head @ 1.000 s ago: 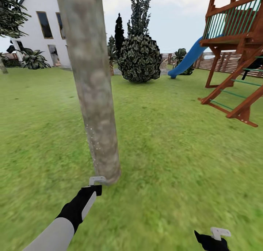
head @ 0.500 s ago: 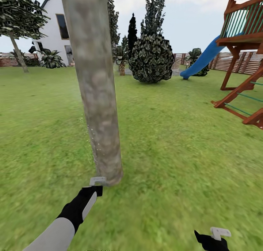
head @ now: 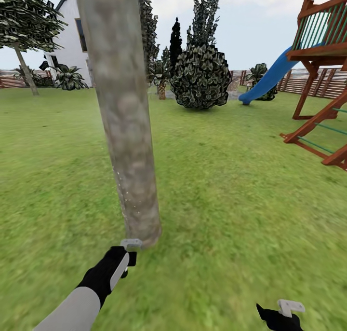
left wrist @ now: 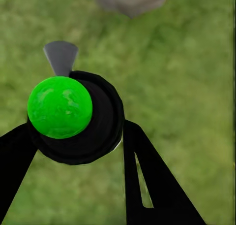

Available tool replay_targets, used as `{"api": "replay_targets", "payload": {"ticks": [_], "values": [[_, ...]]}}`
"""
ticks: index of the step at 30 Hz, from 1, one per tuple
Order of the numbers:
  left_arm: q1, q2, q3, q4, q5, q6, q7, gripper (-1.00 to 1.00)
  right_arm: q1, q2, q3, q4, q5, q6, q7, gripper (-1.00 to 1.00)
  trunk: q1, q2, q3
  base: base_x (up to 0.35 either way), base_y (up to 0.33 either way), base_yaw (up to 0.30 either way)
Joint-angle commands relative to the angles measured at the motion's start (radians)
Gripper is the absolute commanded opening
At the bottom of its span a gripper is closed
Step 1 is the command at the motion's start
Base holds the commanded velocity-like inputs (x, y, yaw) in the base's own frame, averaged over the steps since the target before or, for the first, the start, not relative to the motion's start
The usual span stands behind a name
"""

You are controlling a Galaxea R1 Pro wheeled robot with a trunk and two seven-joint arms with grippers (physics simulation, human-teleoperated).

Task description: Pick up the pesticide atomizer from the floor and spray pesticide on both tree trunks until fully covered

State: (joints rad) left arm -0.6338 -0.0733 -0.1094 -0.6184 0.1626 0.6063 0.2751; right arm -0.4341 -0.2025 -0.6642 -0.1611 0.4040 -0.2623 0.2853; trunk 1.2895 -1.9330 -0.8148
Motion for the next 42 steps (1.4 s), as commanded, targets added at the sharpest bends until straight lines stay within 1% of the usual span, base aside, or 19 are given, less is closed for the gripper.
{"api": "replay_targets", "payload": {"ticks": [1, 5, 9, 17, 23, 24, 29, 37, 42], "values": [[0.0, -0.001, -0.001, -0.001, 0.0, -0.001, 0.001, -1.0, 0.0, 0.0, 0.0, 0.0, 0.0, 0.0, 0.0, 1.0, 0.0, 0.0, 0.0, 0.183, -0.219, 0.008], [0.0, -0.002, 0.0, -0.001, 0.004, -0.005, 0.002, -1.0, 0.0, 0.0, 0.001, 0.0, 0.001, 0.0, 0.0, 1.0, 0.0, 0.0, 0.0, 0.163, -0.236, 0.212], [0.0, -0.012, -0.002, -0.003, 0.006, -0.007, 0.004, -1.0, 0.0, 0.0, 0.001, 0.0, 0.001, 0.0, 0.0, 1.0, 0.0, 0.0, 0.0, 0.16, -0.239, 0.275], [-0.001, -0.013, -0.002, -0.003, 0.007, -0.008, 0.002, -1.0, 0.0, 0.0, 0.001, 0.0, 0.001, 0.0, 0.0, 1.0, 0.0, 0.0, 0.0, 0.158, -0.241, 0.254], [0.0, -0.054, -0.004, -0.001, 0.006, -0.008, -0.009, -1.0, 0.0, 0.0, 0.001, 0.0, 0.001, 0.0, 0.0, 1.0, 0.0, 0.0, 0.0, 0.124, -0.255, 0.014], [-0.001, -0.055, -0.004, -0.001, 0.005, -0.008, -0.01, -1.0, 0.0, 0.0, 0.001, 0.0, 0.001, 0.0, 0.0, 1.0, 0.0, 0.0, 0.0, 0.117, -0.25, 0.0], [-0.001, -0.045, -0.004, 0.0, 0.006, -0.007, -0.009, -1.0, 0.0, 0.0, 0.001, 0.0, 0.001, 0.0, 0.0, 1.0, 0.0, 0.0, 0.0, 0.197, -0.209, 0.0], [-0.001, -0.048, -0.005, -0.002, 0.006, -0.009, -0.002, -1.0, 0.0, 0.0, 0.001, 0.0, 0.001, 0.0, 0.0, 1.0, 0.0, 0.0, 0.0, 0.129, -0.275, 0.0], [-0.001, -0.047, -0.004, 0.001, 0.006, -0.009, -0.005, -1.0, 0.0, 0.0, 0.001, 0.0, 0.001, 0.0, 0.0, 1.0, 0.0, 0.0, 0.0, -0.149, -0.226, 0.0]]}}
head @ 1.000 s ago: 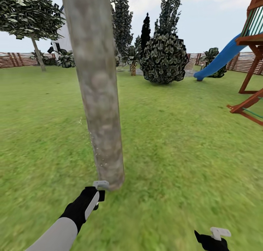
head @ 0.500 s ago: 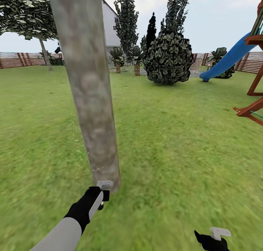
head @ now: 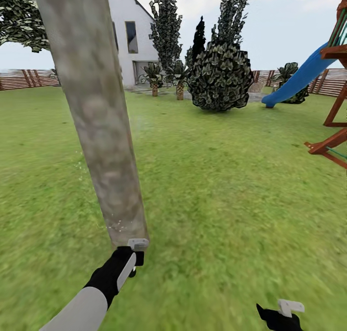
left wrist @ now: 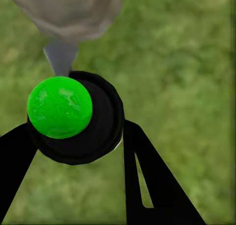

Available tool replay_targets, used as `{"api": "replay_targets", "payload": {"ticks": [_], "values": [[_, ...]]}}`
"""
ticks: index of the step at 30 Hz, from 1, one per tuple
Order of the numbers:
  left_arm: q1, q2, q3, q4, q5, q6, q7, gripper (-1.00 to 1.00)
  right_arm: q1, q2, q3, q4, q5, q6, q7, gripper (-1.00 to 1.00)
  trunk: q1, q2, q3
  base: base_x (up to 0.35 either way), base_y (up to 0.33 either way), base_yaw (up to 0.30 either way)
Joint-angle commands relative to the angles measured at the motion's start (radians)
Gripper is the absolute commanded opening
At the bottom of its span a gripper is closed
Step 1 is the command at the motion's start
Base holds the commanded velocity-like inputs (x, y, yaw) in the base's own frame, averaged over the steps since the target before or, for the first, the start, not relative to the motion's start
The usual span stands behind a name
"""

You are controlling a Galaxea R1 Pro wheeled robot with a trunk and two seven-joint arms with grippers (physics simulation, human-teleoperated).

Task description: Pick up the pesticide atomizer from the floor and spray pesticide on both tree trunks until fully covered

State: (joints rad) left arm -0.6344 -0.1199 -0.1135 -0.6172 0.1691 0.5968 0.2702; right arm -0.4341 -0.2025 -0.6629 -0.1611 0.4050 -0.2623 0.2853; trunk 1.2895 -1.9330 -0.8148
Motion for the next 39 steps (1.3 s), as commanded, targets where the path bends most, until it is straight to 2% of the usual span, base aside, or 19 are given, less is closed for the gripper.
{"api": "replay_targets", "payload": {"ticks": [1, 8, 10, 11, 12, 14, 15, 16, 17, 20, 22, 24, 26, 29, 31, 33, 35, 38, 39], "values": [[0.0, 0.0, 0.0, -0.001, 0.0, 0.0, 0.001, -1.0, 0.0, 0.0, 0.0, 0.0, 0.0, 0.0, 0.0, 1.0, 0.0, 0.0, 0.0, -0.13, -0.095, 0.04], [-0.008, 0.005, 0.0, -0.036, -0.012, 0.011, 0.003, -1.0, 0.0, 0.0, 0.0, 0.0, 0.0, 0.0, 0.0, 1.0, 0.0, 0.0, -0.006, -0.015, -0.011, 0.209], [-0.014, 0.041, 0.002, -0.06, -0.01, 0.017, 0.003, -1.0, 0.0, 0.0, 0.0, 0.0, 0.0, 0.0, 0.0, 1.0, 0.0, 0.0, -0.007, 0.0, 0.0, 0.232], [-0.015, 0.086, 0.003, -0.073, -0.004, 0.021, 0.0, -1.0, 0.0, 0.0, 0.0, 0.0, 0.0, 0.0, 0.0, 1.0, 0.0, 0.0, -0.008, 0.0, 0.0, 0.233], [-0.015, 0.113, 0.005, -0.084, -0.002, 0.036, -0.002, -1.0, 0.0, 0.0, 0.0, 0.0, 0.0, 0.0, 0.0, 1.0, 0.0, 0.0, -0.009, 0.0, 0.0, 0.226], [-0.013, 0.146, 0.009, -0.098, -0.001, 0.049, -0.004, -1.0, 0.0, 0.0, 0.0, 0.0, 0.0, 0.0, 0.0, 1.0, 0.0, 0.0, -0.01, 0.0, 0.0, 0.169], [-0.013, 0.157, 0.027, -0.103, -0.001, 0.052, -0.005, -1.0, 0.0, 0.0, 0.0, 0.0, 0.0, 0.0, 0.0, 1.0, 0.0, 0.0, -0.011, 0.0, 0.0, 0.069], [-0.014, 0.167, 0.065, -0.108, 0.0, 0.056, -0.007, -1.0, 0.0, 0.0, 0.0, 0.0, 0.0, 0.0, 0.0, 1.0, 0.0, 0.0, -0.011, 0.0, 0.0, 0.023], [-0.013, 0.17, 0.077, -0.123, 0.0, 0.071, -0.008, -1.0, 0.0, 0.0, 0.0, 0.0, 0.0, 0.0, 0.0, 1.0, 0.0, 0.0, -0.011, 0.0, 0.0, 0.009], [-0.004, 0.154, 0.076, -0.214, -0.004, 0.122, -0.008, -1.0, 0.0, 0.0, 0.0, 0.0, 0.0, 0.0, 0.0, 1.0, 0.0, 0.0, -0.011, 0.0, 0.0, 0.003], [-0.004, 0.112, 0.007, -0.251, -0.006, 0.132, -0.007, -1.0, 0.0, 0.0, 0.0, 0.0, 0.0, 0.0, 0.0, 1.0, 0.0, 0.0, -0.011, 0.0, 0.0, 0.0], [-0.006, 0.086, -0.013, -0.26, -0.006, 0.141, -0.006, -1.0, 0.0, 0.0, 0.0, 0.0, 0.0, 0.0, 0.0, 1.0, 0.0, 0.0, -0.011, 0.0, 0.0, 0.0], [-0.006, 0.068, -0.02, -0.328, -0.002, 0.214, -0.007, -1.0, 0.0, 0.0, 0.0, 0.0, 0.0, 0.0, 0.0, 1.0, 0.0, 0.0, -0.011, 0.0, 0.0, 0.0], [-0.003, 0.078, -0.01, -0.397, 0.001, 0.257, -0.009, -1.0, 0.0, 0.0, 0.0, 0.0, 0.0, 0.0, -0.001, 1.0, 0.0, 0.0, -0.011, 0.0, 0.0, 0.0], [-0.003, 0.1, 0.001, -0.41, 0.001, 0.274, -0.009, -1.0, 0.0, 0.0, 0.0, 0.0, 0.0, 0.0, 0.0, 1.0, 0.0, 0.0, -0.011, 0.0, 0.0, 0.0], [-0.006, 0.115, 0.04, -0.42, 0.001, 0.284, -0.009, -1.0, 0.0, 0.0, 0.0, 0.0, 0.0, 0.0, 0.0, 1.0, 0.0, 0.0, -0.011, 0.0, 0.0, 0.0], [-0.006, 0.122, 0.055, -0.43, 0.0, 0.294, -0.009, -1.0, 0.0, 0.0, 0.0, 0.0, 0.0, 0.0, 0.0, 1.0, 0.0, 0.0, -0.011, 0.0, 0.0, 0.0], [-0.004, 0.109, 0.047, -0.482, -0.001, 0.334, -0.009, -1.0, 0.0, 0.0, 0.0, 0.0, 0.0, 0.0, 0.0, 1.0, 0.0, 0.0, -0.011, 0.0, 0.0, 0.0], [-0.004, 0.104, -0.008, -0.516, 0.0, 0.349, -0.009, -1.0, 0.0, 0.0, 0.0, 0.0, 0.0, 0.0, 0.0, 1.0, 0.0, 0.0, -0.011, 0.0, 0.0, 0.0]]}}
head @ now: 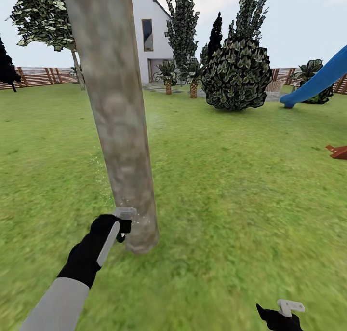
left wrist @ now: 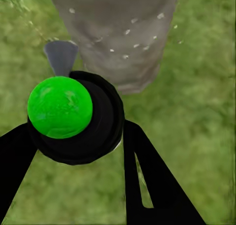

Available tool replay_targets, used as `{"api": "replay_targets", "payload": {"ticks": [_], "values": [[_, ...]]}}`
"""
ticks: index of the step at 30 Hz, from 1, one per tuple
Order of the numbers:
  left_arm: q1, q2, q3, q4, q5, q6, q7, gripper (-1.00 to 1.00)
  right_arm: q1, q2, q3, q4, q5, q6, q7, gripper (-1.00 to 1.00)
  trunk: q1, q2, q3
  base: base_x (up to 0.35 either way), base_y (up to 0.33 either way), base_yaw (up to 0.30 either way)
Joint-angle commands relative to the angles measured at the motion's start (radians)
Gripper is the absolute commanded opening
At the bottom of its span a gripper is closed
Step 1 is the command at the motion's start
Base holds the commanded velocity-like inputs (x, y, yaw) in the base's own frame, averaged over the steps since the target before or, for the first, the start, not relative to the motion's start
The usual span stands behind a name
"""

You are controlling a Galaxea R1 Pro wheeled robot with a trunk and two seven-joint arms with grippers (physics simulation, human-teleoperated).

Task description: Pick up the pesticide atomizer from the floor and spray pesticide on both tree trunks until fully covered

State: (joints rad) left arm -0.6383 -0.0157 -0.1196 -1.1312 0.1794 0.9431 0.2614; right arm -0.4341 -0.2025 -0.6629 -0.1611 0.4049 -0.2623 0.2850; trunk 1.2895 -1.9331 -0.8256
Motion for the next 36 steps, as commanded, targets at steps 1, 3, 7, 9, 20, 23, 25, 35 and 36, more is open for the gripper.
{"api": "replay_targets", "payload": {"ticks": [1, 3, 7, 9, 20, 23, 25, 35, 36], "values": [[0.0, -0.003, -0.051, -0.028, -0.01, 0.012, 0.001, -1.0, 0.0, 0.0, 0.0, 0.0, 0.0, 0.0, 0.0, 1.0, 0.0, 0.0, 0.0, 0.0, 0.0, 0.0], [0.0, -0.033, -0.077, -0.073, -0.01, 0.049, 0.002, -1.0, 0.0, 0.0, 0.0, 0.0, 0.0, 0.0, 0.0, 1.0, 0.0, 0.0, 0.0, -0.018, 0.003, 0.0], [0.0, -0.028, -0.073, -0.087, -0.011, 0.055, 0.002, -1.0, 0.0, 0.0, 0.0, 0.0, 0.0, 0.0, 0.0, 1.0, 0.0, 0.0, 0.0, -0.249, 0.076, 0.0], [-0.003, -0.02, -0.071, -0.094, -0.014, 0.055, 0.002, -1.0, 0.0, 0.0, 0.0, 0.0, 0.0, 0.0, -0.001, 1.0, 0.0, 0.0, 0.0, -0.25, 0.08, 0.0], [-0.049, -0.003, 0.037, -0.164, -0.021, 0.075, 0.012, -1.0, 0.0, 0.0, 0.0, 0.001, 0.057, 0.0, -0.001, 1.0, 0.0, 0.0, 0.0, -0.011, 0.004, 0.0], [-0.064, 0.0, 0.038, -0.166, -0.02, 0.08, 0.012, -1.0, 0.0, 0.0, -0.001, 0.001, 0.057, 0.0, -0.001, 1.0, 0.0, 0.0, 0.0, 0.0, 0.0, 0.0], [-0.084, -0.013, 0.035, -0.166, -0.019, 0.081, 0.012, -1.0, 0.0, 0.0, -0.001, 0.001, 0.057, 0.0, -0.001, 1.0, 0.0, 0.0, 0.0, 0.0, 0.0, 0.0], [-0.126, -0.009, 0.039, -0.163, -0.015, 0.084, 0.012, -1.0, 0.0, 0.0, 0.0, 0.002, 0.057, 0.0, -0.001, 1.0, 0.0, 0.0, 0.0, 0.0, 0.0, 0.0], [-0.128, 0.002, 0.039, -0.161, -0.015, 0.084, 0.012, -1.0, 0.0, 0.0, 0.0, 0.002, 0.057, 0.0, -0.001, 1.0, 0.0, 0.0, 0.0, 0.0, 0.0, 0.0]]}}
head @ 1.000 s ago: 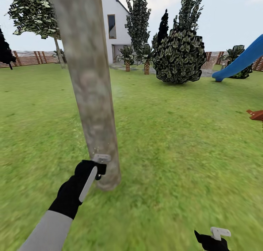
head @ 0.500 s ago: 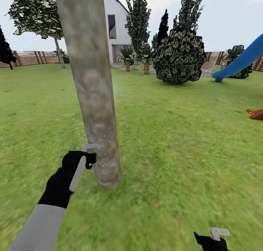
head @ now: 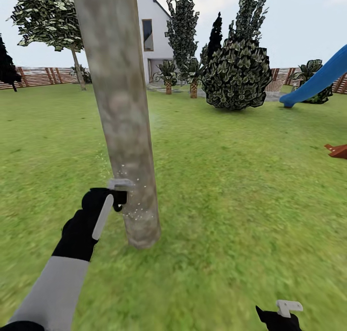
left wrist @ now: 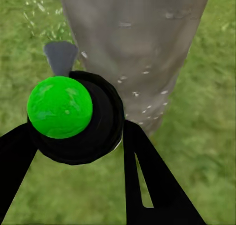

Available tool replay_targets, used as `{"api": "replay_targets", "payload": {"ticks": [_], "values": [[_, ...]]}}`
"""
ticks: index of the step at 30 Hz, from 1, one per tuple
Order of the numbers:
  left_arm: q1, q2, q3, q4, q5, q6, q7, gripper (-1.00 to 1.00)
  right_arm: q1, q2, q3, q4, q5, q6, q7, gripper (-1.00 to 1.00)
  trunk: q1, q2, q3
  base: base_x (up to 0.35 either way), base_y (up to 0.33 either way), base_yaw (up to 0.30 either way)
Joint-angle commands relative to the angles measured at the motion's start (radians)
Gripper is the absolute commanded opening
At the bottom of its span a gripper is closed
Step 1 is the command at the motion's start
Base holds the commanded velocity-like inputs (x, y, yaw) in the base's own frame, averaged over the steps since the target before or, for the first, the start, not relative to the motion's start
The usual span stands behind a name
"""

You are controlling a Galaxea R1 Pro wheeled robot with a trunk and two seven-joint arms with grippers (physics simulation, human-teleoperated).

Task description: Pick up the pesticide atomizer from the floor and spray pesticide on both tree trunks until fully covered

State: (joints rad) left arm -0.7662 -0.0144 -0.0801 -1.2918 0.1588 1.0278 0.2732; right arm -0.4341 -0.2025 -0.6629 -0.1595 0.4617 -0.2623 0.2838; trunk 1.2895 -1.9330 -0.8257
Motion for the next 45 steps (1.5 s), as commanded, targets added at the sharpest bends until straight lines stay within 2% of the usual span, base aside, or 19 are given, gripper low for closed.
{"api": "replay_targets", "payload": {"ticks": [1, 6, 7, 9, 11, 12, 13, 15, 17, 19, 21, 26, 36, 45], "values": [[0.0, 0.01, 0.0, 0.002, 0.005, 0.0, 0.0, -1.0, 0.0, 0.0, 0.0, 0.0, 0.0, 0.0, 0.0, 1.0, 0.0, 0.0, 0.0, 0.0, 0.0, 0.0], [0.029, 0.021, -0.003, 0.01, -0.001, -0.005, 0.001, -1.0, 0.0, 0.0, 0.0, 0.0, 0.0, 0.0, 0.0, 1.0, 0.0, 0.0, 0.0, 0.0, 0.0, 0.0], [0.063, 0.034, -0.002, 0.011, -0.003, -0.011, 0.001, -1.0, 0.0, 0.0, 0.0, 0.0, 0.0, 0.0, 0.0, 1.0, 0.0, 0.0, 0.0, 0.0, 0.0, 0.0], [0.111, 0.041, -0.002, 0.011, -0.004, -0.016, 0.0, -1.0, 0.0, 0.0, 0.0, 0.0, 0.0, 0.0, 0.0, 1.0, 0.0, 0.0, 0.0, 0.0, 0.0, 0.0], [0.175, 0.042, -0.006, 0.016, -0.002, -0.035, 0.003, -1.0, 0.0, 0.0, -0.001, 0.0, 0.0, -0.001, 0.0, 1.0, 0.0, 0.0, 0.0, 0.0, 0.0, 0.0], [0.187, 0.039, -0.007, 0.057, -0.003, -0.056, 0.004, -1.0, 0.0, 0.0, -0.001, 0.0, 0.0, -0.001, 0.0, 1.0, 0.0, 0.0, 0.0, 0.0, 0.0, 0.0], [0.191, 0.036, -0.006, 0.104, -0.003, -0.087, 0.004, -1.0, 0.0, 0.0, -0.001, 0.0, 0.0, -0.001, 0.0, 1.0, 0.0, 0.0, 0.0, 0.0, 0.0, 0.0], [0.194, 0.033, -0.006, 0.203, -0.003, -0.193, 0.005, -1.0, 0.0, 0.0, -0.001, 0.0, -0.001, -0.002, 0.0, 1.0, 0.0, 0.0, 0.0, 0.0, 0.0, 0.0], [0.195, 0.029, -0.004, 0.337, 0.0, -0.294, 0.006, -1.0, 0.0, 0.0, -0.001, 0.0, -0.002, -0.005, 0.0, 1.0, 0.0, 0.0, 0.0, 0.0, 0.0, 0.0], [0.196, 0.028, 0.0, 0.411, 0.002, -0.39, 0.008, -1.0, 0.0, 0.0, -0.001, 0.0, -0.002, -0.013, 0.0, 1.0, 0.0, 0.0, 0.0, 0.0, 0.0, 0.0], [0.196, 0.028, 0.002, 0.468, 0.005, -0.427, 0.009, -1.0, 0.0, 0.001, -0.001, 0.0, -0.002, -0.015, 0.0, 1.0, 0.0, 0.0, 0.0, 0.0, 0.0, 0.008], [0.196, 0.025, -0.001, 0.486, 0.009, -0.435, 0.006, -1.0, 0.0, 0.001, -0.001, 0.0, -0.002, -0.015, 0.0, 1.0, 0.0, 0.0, 0.0, 0.0, -0.049, 0.19], [0.196, 0.024, 0.0, 0.491, 0.005, -0.435, 0.009, -1.0, 0.0, 0.0, -0.001, 0.0, -0.002, -0.015, 0.0, 1.0, 0.0, 0.0, 0.0, 0.0, -0.264, 0.051], [0.197, 0.017, -0.001, 0.493, 0.006, -0.436, 0.009, -1.0, 0.0, 0.0, -0.001, 0.0, -0.002, -0.015, 0.0, 1.0, 0.0, 0.0, 0.0, 0.0, -0.275, 0.266]]}}
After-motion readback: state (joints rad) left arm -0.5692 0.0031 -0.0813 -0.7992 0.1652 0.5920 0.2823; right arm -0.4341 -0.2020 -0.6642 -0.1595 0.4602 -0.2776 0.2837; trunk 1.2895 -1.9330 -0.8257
